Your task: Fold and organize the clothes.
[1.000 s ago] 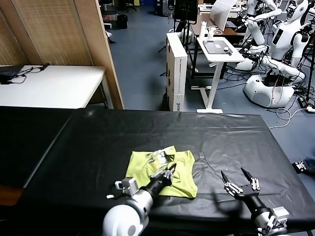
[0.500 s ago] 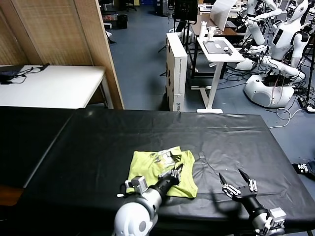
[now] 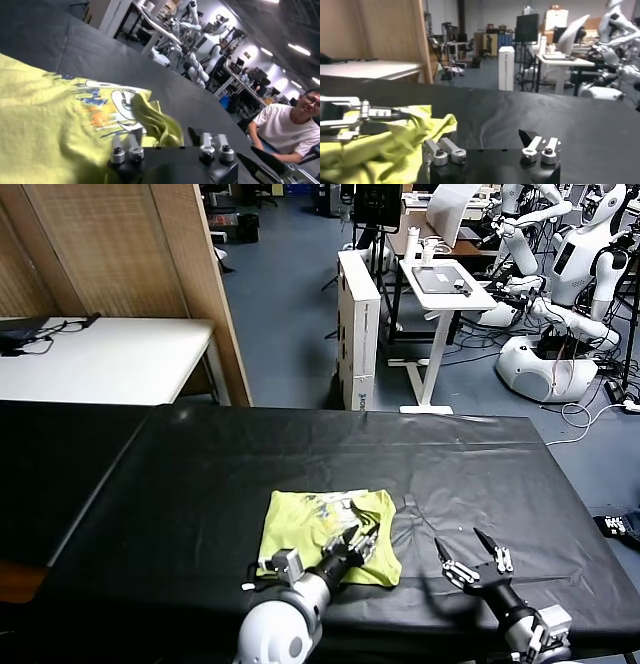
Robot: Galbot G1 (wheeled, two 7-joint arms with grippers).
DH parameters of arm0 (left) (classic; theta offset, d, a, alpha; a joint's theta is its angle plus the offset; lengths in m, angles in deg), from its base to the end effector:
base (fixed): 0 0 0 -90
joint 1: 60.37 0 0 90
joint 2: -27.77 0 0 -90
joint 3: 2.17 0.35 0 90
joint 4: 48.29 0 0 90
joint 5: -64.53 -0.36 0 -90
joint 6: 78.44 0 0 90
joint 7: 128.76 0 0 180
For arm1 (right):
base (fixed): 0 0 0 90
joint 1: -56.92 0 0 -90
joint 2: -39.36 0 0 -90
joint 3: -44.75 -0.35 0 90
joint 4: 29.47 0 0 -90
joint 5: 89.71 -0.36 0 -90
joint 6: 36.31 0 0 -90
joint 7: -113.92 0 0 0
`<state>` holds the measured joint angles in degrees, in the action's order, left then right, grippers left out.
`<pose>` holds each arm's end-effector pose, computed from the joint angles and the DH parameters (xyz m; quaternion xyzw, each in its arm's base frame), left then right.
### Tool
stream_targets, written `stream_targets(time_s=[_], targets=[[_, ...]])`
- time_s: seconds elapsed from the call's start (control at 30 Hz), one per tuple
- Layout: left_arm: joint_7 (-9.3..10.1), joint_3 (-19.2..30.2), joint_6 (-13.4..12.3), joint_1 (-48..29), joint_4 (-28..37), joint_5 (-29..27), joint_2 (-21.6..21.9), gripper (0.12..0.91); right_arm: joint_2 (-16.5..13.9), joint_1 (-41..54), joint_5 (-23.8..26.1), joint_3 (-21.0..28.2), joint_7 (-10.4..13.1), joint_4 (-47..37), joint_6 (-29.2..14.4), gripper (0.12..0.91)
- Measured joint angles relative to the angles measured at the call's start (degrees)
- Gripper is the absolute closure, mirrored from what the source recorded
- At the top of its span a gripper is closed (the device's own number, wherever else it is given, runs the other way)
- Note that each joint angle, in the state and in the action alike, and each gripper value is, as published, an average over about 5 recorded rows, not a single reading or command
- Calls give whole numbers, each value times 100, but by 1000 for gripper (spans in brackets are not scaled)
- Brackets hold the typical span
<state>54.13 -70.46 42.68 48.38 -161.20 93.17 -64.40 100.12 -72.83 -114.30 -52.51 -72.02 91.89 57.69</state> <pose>0.2258 -0.1305 -0.2932 -0.2318 -0.9008 0.2594 0.2598 0.1558 -0.1133 -0.2895 0.1329 -0.9846 0.0269 0.1102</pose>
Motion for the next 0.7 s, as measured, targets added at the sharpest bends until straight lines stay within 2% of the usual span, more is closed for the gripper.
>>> stream_targets(time_s=[0.07,0.17,0.43,0.57,0.7], targets=[[26,-11,18,45,-42,94,-1,170,-109,36,10,73,-16,38,15,118],[77,-65,42,112,-140,237,-3,129,-288,74,49,197,-90,86,50,118],[200,-583,40,139,-646,349,-5,123,-992,102,672,748,-600,295,-78,118],[205,-952,24,203,-807,361,-5,123,-1259,247,958,1143,-612,298,-81,118],[201,-1230,8,265,-912,361,26,123,-1305,495,1153,1617,-524,183,-48,118]])
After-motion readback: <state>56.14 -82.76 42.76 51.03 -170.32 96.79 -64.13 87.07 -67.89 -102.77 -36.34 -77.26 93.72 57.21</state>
